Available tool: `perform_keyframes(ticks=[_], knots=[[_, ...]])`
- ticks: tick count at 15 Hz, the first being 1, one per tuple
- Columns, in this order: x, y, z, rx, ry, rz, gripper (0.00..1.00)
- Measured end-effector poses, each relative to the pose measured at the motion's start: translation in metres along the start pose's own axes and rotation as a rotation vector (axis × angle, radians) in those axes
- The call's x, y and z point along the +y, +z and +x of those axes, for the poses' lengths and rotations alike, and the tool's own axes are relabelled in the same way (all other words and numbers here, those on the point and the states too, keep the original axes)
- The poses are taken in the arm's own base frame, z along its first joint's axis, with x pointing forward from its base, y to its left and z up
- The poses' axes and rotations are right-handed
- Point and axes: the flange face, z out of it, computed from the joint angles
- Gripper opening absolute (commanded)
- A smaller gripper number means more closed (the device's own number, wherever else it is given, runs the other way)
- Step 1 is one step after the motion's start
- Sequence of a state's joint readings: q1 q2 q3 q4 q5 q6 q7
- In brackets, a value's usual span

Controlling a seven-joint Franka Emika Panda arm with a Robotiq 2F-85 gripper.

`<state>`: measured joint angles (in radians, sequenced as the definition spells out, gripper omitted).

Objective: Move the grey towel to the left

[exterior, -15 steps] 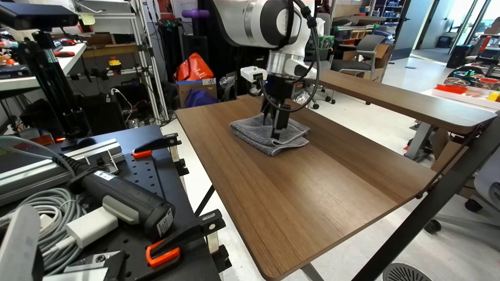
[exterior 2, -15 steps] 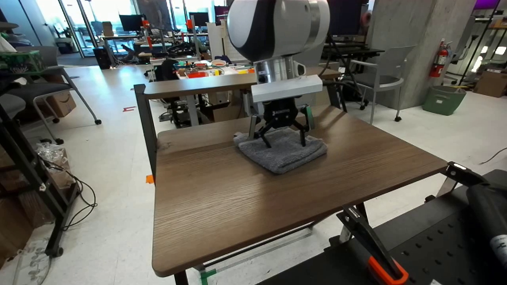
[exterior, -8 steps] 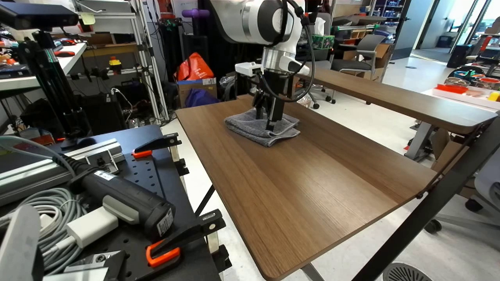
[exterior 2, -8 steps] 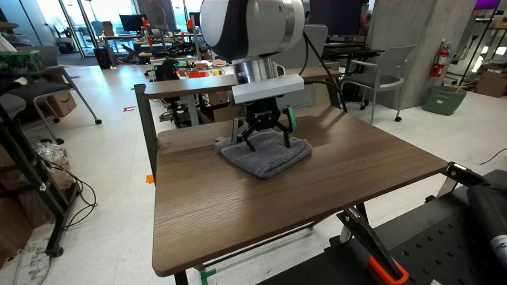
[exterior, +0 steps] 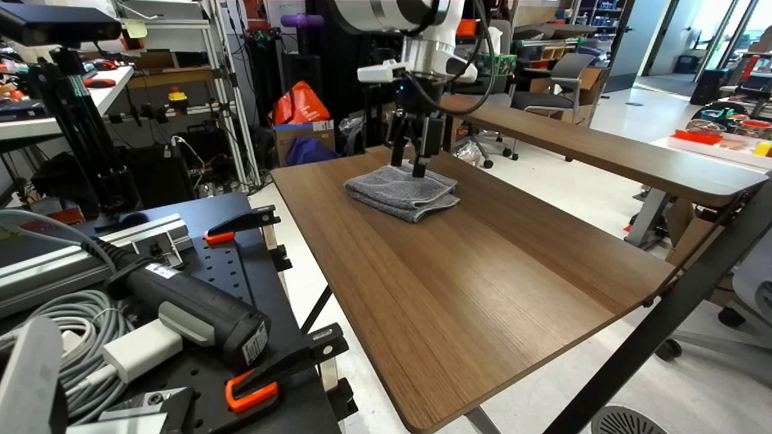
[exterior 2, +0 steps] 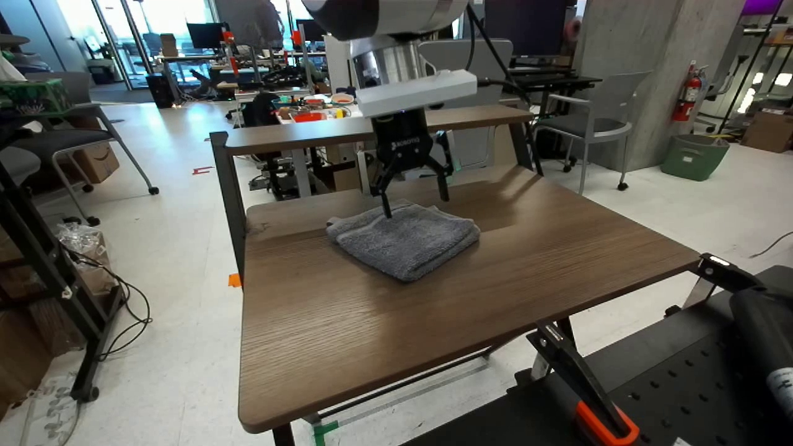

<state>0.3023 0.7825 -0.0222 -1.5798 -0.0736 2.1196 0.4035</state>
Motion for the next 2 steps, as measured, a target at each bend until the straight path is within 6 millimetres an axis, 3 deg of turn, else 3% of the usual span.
perform_keyframes(ticks=[2], knots=[[0.0047,-0.0197,-0.0102,0.006,-0.022,-0.008,1.00]])
